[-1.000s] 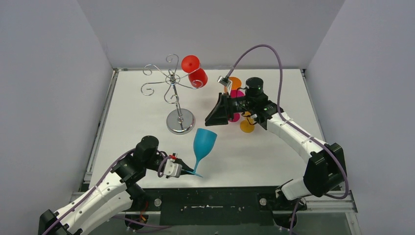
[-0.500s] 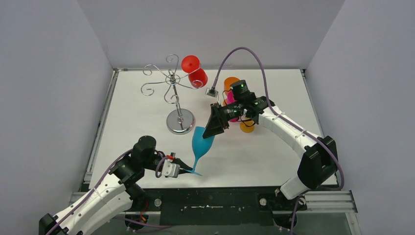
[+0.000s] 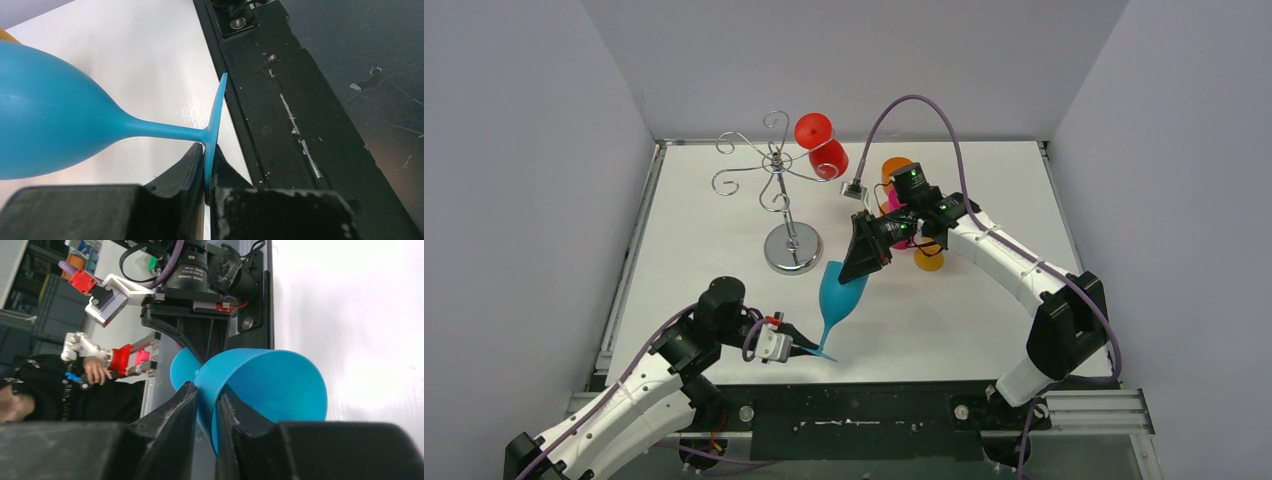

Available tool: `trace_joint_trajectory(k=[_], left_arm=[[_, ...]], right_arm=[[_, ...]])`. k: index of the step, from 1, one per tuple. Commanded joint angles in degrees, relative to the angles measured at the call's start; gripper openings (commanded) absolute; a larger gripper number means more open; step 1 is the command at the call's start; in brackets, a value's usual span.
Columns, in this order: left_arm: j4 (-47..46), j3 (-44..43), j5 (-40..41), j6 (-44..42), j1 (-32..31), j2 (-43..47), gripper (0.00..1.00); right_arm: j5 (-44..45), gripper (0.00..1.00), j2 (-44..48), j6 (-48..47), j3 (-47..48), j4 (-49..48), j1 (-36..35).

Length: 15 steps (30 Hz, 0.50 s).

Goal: Take the wine glass off the wine glass rack
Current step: Place the wine glass at the center of the board.

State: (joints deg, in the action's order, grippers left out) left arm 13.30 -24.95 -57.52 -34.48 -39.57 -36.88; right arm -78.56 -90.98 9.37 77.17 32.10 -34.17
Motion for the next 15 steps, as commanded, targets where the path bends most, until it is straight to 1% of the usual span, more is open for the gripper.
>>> trace_joint_trajectory(k=[1, 2, 5, 8, 11, 15], left_arm=[[-1.4, 0.0, -3.6, 0.5, 0.4, 0.2, 0.0], [-1.5, 0.1, -3.4, 0.5, 0.4, 0.2, 0.0], [-1.6, 0.3, -3.1, 0.6, 0.4, 0.6, 0.0], [-1.8, 0.5, -2.5, 0.8, 0.5, 1.0, 0.0], [-2.6, 1.0, -1.8, 1.8, 0.5, 1.8, 0.1], [-4.8, 1.9, -1.1, 4.1, 0.5, 3.5, 0.2]], right_arm=[[-2.9, 0.13, 0.3, -0.5, 2.1, -0.6, 0.0], [-2.9, 0.09, 0.4, -0.5, 1.9, -0.7, 0.1], [-2.1, 0.01, 0.8, 0.6, 1.0, -1.8, 0.1], [-0.9, 0.0, 1.7, 2.6, -0.2, -4.4, 0.1], [-0.5, 0.0, 2.6, 3.8, -1.4, -6.8, 0.1], [0.9, 0.0, 4.0, 7.7, -4.0, -12.5, 0.1]])
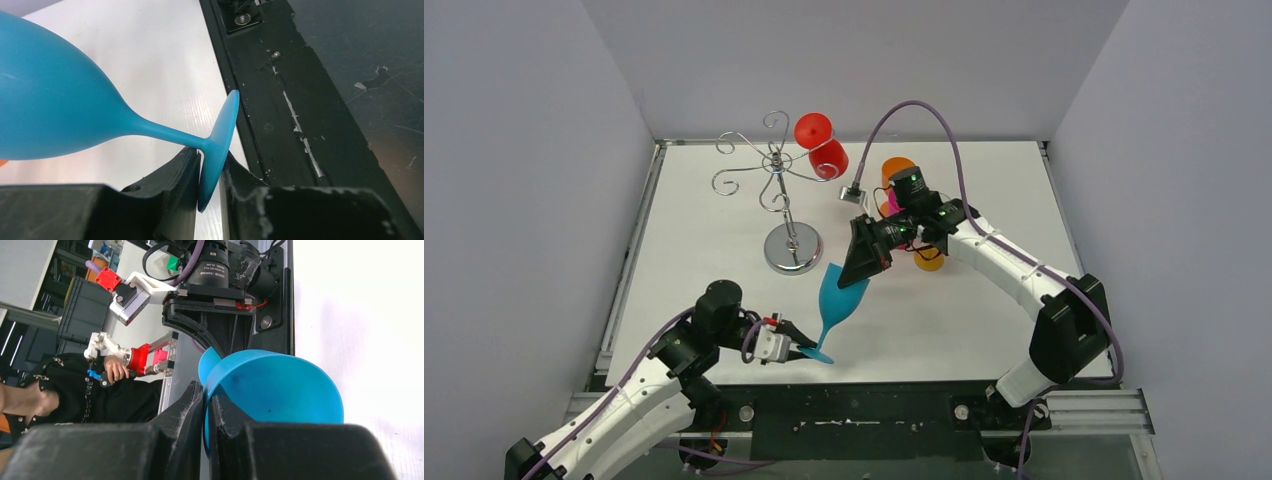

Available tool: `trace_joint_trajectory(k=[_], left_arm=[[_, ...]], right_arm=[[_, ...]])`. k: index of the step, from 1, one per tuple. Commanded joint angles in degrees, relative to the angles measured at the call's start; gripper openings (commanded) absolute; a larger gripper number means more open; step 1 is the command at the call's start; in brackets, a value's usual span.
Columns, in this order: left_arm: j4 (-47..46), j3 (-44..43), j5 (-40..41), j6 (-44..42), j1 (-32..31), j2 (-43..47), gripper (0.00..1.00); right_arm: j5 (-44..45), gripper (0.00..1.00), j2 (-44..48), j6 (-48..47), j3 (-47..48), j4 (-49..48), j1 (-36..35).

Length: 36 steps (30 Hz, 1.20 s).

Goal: Take the wine glass off the wine glass rack
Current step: Place the wine glass at the center of the board.

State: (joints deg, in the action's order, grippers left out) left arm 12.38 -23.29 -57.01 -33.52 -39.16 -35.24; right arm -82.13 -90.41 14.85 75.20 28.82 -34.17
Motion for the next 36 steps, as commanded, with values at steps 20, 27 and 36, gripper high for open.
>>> trace_joint_trajectory(k=[20, 27, 36], left_arm=[[-16.9, 2.6, 13.0, 20.5, 1.1, 12.1, 0.81], [-19.8, 2.4, 30.0, 30.7, 2.3, 14.7, 0.94], [-12.9, -2.0, 46.2, 36.3, 4.2, 13.3, 0.97]], right_arm=[[26.7, 0.0, 19.2, 10.1, -17.0, -28.3, -0.1], [39.2, 0.0, 25.8, 8.4, -21.3, -26.6, -0.3], [56.7, 0.0, 30.9, 5.9, -23.8, -20.6, -5.3]])
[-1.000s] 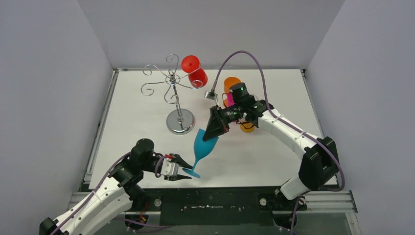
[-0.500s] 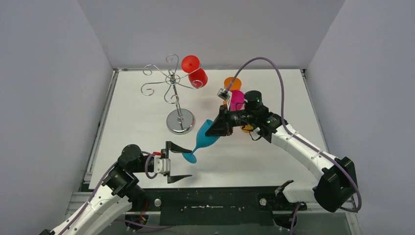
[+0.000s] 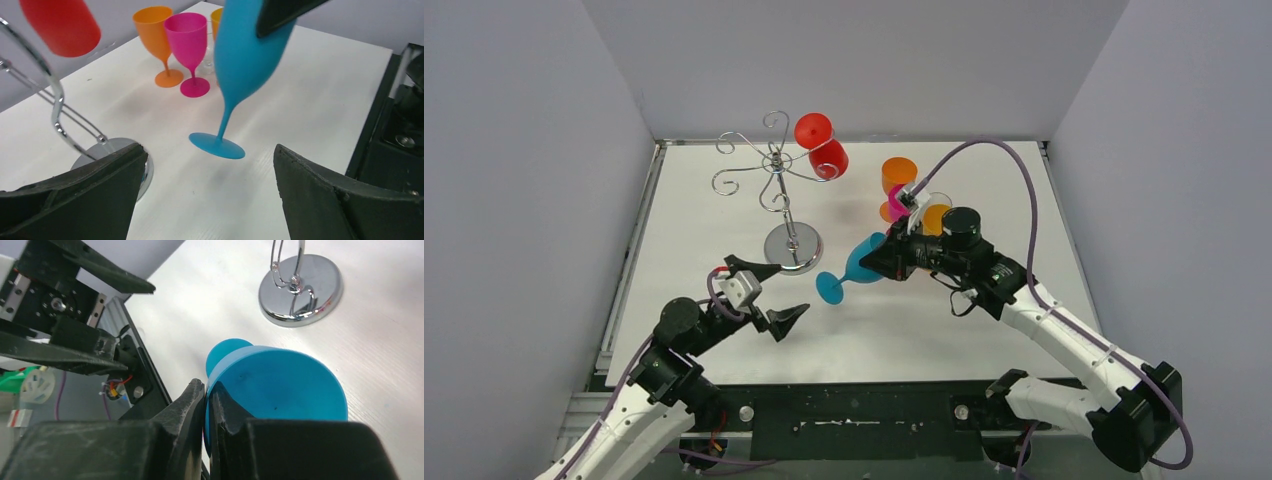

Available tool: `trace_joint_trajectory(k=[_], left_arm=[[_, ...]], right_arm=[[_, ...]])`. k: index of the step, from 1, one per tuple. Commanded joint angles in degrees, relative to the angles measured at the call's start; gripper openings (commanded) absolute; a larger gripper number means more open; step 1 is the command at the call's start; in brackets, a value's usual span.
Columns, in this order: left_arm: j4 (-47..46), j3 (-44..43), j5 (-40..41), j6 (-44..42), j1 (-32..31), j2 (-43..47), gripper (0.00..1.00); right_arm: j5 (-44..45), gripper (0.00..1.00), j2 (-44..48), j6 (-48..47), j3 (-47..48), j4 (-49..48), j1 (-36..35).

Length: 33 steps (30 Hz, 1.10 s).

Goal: Take the wine glass off the wine glass rack
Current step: Place the wine glass at the center of the board.

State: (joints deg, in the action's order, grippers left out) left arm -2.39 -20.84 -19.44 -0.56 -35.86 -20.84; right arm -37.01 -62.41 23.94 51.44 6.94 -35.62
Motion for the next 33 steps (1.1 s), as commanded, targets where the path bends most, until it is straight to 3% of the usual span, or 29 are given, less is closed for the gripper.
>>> trace_joint_trajectory(k=[1, 11, 22, 24, 28, 33], left_arm=[[2.2, -5.1, 9.0, 3.4, 1.3, -1.7, 0.97], [6.5, -6.7, 11.3, 3.4, 6.4, -2.9, 0.97], [8.6, -6.0, 12.9, 0.8, 8.1, -2.0, 0.98], [8.7, -6.0, 12.7, 0.8, 8.4, -2.2, 0.97], [8.7, -5.9, 12.3, 0.8, 9.3, -2.7, 0.97], [8.7, -6.0, 11.7, 0.8, 10.2, -3.3, 0.97]], right_arm=[[14.8, 0.0, 3.2, -4.1, -0.2, 2.1, -5.6], [49.2, 0.0, 3.1, -9.1, 2.0, 10.8, -23.0], [65.6, 0.0, 1.4, -3.1, 1.2, 14.2, -23.3], [66.2, 0.0, 0.1, -2.4, 1.6, 14.7, -21.4], [57.7, 0.0, -4.2, -1.9, 3.6, 14.9, -14.4], [57.2, 0.0, -9.6, -4.4, 6.7, 13.1, -12.9]])
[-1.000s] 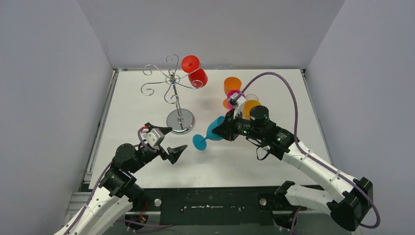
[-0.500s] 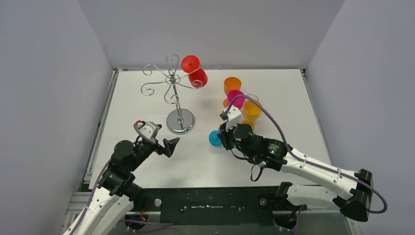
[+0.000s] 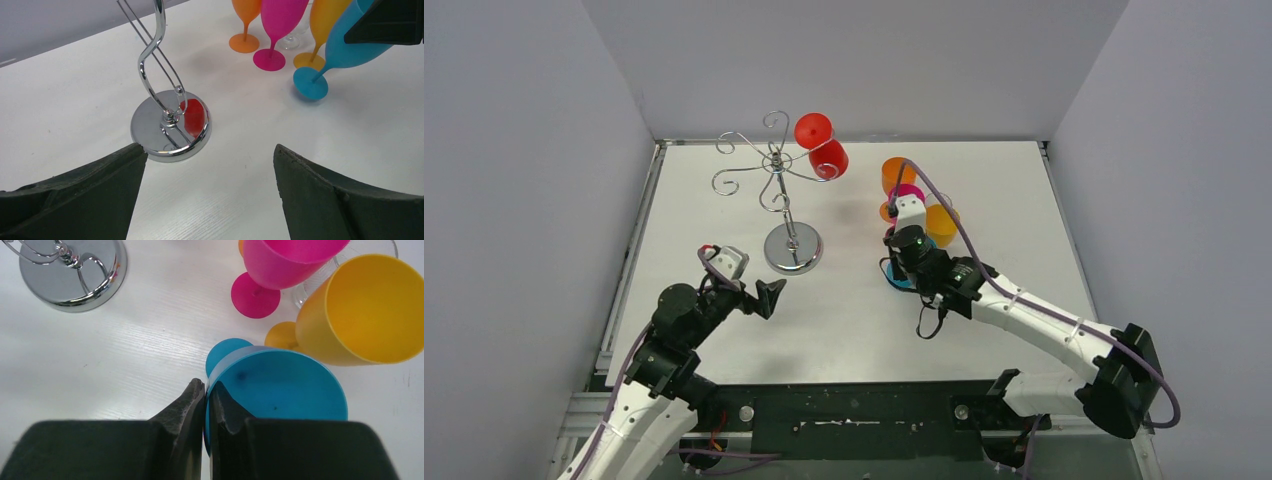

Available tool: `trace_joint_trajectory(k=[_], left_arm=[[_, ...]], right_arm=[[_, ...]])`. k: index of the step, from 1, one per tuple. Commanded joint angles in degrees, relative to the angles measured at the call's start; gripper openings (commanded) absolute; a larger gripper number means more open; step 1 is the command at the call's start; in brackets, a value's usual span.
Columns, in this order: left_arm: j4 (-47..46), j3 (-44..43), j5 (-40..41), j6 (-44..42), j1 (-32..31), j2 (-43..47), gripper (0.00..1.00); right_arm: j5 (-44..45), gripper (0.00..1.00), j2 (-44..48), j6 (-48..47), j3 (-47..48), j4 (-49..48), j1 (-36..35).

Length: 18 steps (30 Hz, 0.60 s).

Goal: Take the wine glass off the wine glass rack
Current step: Place the wine glass at the center of the board.

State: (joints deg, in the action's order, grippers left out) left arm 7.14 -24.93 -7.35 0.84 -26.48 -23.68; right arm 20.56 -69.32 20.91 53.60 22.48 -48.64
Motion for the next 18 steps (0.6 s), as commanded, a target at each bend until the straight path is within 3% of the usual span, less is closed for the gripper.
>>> trace_joint_trajectory(k=[1, 9, 18], left_arm=[[-0.8, -1.9, -0.5, -0.6, 1.0, -0.6, 0.97], [-0.7, -1.9, -0.6, -0.6, 1.6, -0.6, 0.97], [-0.9, -1.8, -1.5, -0.6, 2.0, -1.2, 0.98]], right_arm=[[-0.2, 0.0, -3.7, -1.7, 5.4, -2.4, 0.2], [1.9, 0.0, -10.9, -3.8, 10.0, -1.0, 1.1], [1.5, 0.11, -12.9, -4.8, 11.4, -0.5, 2.7]])
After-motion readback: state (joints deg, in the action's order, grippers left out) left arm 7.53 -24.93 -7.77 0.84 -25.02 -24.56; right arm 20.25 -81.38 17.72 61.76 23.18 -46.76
